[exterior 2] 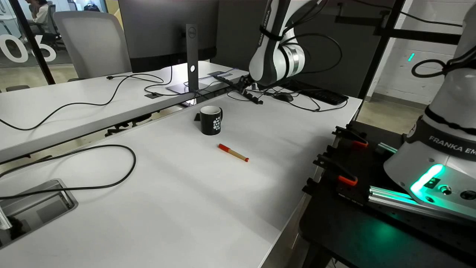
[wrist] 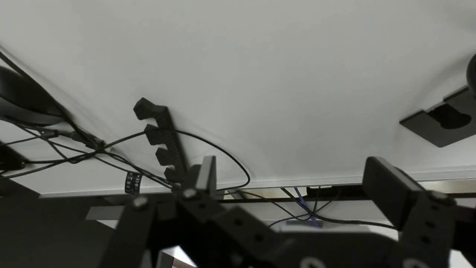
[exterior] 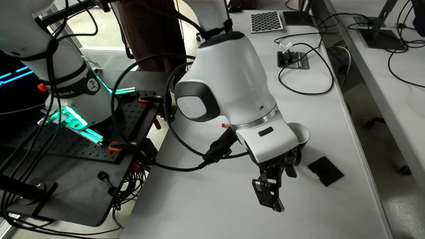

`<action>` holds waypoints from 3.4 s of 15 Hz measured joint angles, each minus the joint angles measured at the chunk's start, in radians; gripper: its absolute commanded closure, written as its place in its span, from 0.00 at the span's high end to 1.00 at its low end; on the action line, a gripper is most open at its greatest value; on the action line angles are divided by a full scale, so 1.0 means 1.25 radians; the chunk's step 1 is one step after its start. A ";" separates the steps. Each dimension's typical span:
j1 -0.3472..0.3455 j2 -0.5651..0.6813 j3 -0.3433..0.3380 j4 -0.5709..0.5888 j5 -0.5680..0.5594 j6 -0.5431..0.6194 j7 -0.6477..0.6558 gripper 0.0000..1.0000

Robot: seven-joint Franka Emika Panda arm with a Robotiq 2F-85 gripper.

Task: Pick up the pen from the table and put it in the black cup.

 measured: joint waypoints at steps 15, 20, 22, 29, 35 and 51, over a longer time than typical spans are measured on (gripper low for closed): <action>-0.043 -0.034 0.106 -0.051 -0.102 -0.001 -0.078 1.00; -0.043 -0.033 0.108 -0.053 -0.101 -0.001 -0.078 1.00; -0.030 -0.038 0.107 -0.054 -0.090 -0.004 -0.076 1.00; 0.037 -0.091 0.157 -0.076 -0.091 -0.002 -0.076 1.00; 0.028 -0.093 0.209 -0.116 -0.091 -0.002 -0.064 1.00; 0.058 -0.111 0.197 -0.199 -0.083 -0.042 -0.054 1.00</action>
